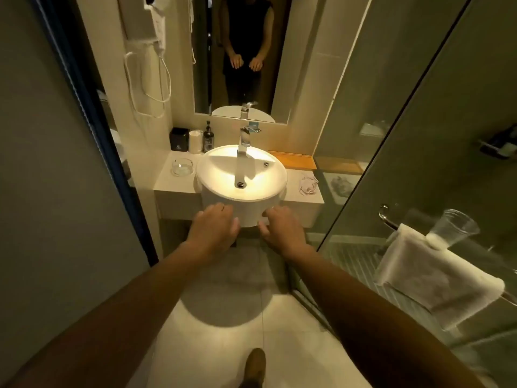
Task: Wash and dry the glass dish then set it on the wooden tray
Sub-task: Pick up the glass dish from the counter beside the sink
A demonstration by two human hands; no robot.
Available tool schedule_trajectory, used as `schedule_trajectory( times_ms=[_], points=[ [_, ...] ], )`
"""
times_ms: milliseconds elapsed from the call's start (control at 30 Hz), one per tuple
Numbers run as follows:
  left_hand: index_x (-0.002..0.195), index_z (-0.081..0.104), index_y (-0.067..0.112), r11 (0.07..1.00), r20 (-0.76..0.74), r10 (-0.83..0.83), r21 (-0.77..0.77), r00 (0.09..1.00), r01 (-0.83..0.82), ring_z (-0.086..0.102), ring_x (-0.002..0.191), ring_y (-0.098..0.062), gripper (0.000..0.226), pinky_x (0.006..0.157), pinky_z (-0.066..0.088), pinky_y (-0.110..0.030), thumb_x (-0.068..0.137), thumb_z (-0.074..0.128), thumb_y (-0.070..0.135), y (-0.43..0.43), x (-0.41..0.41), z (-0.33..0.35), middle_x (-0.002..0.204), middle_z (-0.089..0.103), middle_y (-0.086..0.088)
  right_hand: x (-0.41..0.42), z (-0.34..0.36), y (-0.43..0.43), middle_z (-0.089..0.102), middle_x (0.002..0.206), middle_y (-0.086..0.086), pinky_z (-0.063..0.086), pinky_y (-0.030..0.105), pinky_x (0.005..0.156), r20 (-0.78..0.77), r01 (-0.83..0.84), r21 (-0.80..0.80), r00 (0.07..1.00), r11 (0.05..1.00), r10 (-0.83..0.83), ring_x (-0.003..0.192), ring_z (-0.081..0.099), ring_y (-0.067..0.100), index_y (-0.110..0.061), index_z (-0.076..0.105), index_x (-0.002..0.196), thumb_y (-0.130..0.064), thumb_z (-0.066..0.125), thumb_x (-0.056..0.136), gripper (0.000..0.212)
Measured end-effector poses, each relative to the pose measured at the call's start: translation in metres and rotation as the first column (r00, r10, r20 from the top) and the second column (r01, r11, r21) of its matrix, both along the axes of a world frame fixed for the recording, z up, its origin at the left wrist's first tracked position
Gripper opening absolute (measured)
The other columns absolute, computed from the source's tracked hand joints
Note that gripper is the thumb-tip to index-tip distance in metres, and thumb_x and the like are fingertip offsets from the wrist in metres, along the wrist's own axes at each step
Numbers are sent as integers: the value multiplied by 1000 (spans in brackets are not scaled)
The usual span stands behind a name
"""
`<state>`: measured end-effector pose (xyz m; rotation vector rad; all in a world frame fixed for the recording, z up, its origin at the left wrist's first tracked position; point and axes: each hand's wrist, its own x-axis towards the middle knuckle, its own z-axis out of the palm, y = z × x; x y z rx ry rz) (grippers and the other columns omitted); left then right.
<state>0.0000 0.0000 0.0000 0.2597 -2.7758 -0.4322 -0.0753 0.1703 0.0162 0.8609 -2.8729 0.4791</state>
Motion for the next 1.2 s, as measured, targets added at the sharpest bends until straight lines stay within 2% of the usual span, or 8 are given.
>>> schedule_trajectory(
  times_ms=[133,233,400,567,733,933,1200],
  points=[
    [95,56,22,999,43,52,-4,998,-52,53,81,-16,18,78,50,-37,98,45,36,-6,-42,-11,90,55,3,-44,-15,-8,73,103,4,52,33,86,41,7,-6,999,1000,-7,95,65,18,-14,72,104,-35,59,98,25],
    [99,58,20,997,69,74,3,995,-75,54,82,-16,20,76,48,-36,98,45,35,-7,-79,-21,92,57,3,-85,-28,-17,74,103,2,59,36,87,65,-13,-54,998,998,17,92,67,16,-16,72,106,-34,62,96,22],
    [98,58,20,991,107,131,18,986,-134,58,81,-15,21,77,56,-37,99,45,36,-7,-134,-33,94,63,-1,-151,-39,-29,76,107,4,62,41,85,107,-58,-20,992,998,60,93,69,19,-16,72,110,-37,60,96,28],
    [110,60,20,965,158,255,25,954,-262,61,87,-16,27,82,57,-36,101,45,40,-18,-181,-37,107,66,-2,-207,-42,-48,72,120,6,56,45,95,156,-119,15,981,993,115,108,64,25,-17,67,124,-41,52,100,37],
    [117,61,15,942,180,331,3,926,-337,64,95,-23,37,85,56,-43,101,40,40,-43,-212,-30,113,67,-7,-247,-42,-77,71,124,6,53,44,96,163,-186,21,970,982,180,111,64,26,-18,66,129,-42,51,101,40],
    [120,60,15,905,185,413,26,892,-424,63,97,-21,38,85,54,-38,102,39,40,-84,-235,-30,115,66,-7,-279,-43,-127,75,117,4,59,46,90,143,-250,-29,957,968,252,103,69,24,-19,70,121,-43,54,97,37],
    [120,60,16,844,195,508,81,839,-530,63,97,-20,37,87,55,-39,103,39,41,-152,-268,-44,116,66,-5,-327,-57,-210,72,123,4,54,43,96,151,-359,10,923,933,353,111,64,26,-18,68,125,-40,53,100,36]
  ],
)
